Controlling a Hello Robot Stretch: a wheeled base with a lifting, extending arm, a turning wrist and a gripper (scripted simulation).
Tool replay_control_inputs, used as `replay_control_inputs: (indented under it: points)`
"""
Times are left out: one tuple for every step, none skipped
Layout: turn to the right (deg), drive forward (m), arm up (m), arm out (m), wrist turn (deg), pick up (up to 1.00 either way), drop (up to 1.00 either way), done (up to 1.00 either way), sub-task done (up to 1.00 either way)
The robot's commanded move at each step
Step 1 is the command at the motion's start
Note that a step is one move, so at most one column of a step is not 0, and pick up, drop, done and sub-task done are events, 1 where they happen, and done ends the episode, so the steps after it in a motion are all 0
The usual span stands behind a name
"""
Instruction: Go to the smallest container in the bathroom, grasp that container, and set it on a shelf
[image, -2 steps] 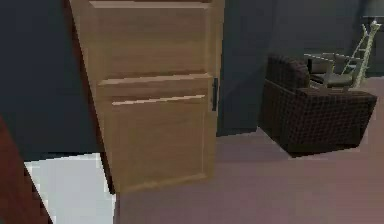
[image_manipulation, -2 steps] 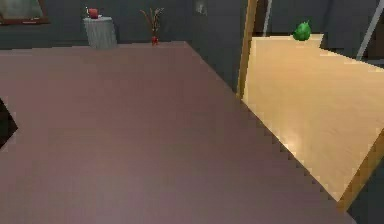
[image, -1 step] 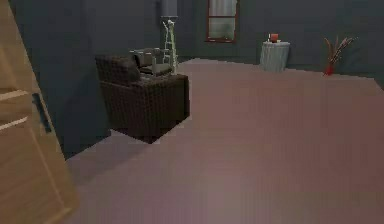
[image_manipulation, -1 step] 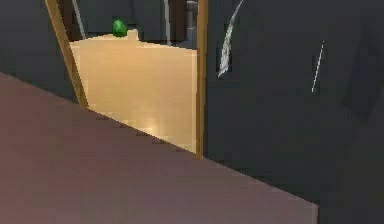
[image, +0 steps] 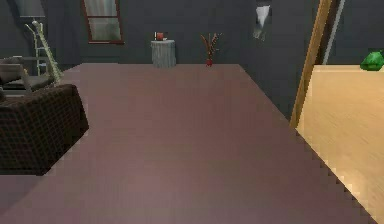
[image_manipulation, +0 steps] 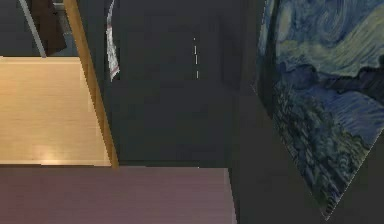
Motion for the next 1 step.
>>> replay_control_inputs:
  points:
    - [0.0,0.2,0.0,0.0,0.0,0.0,0.0,0.0,0.0]
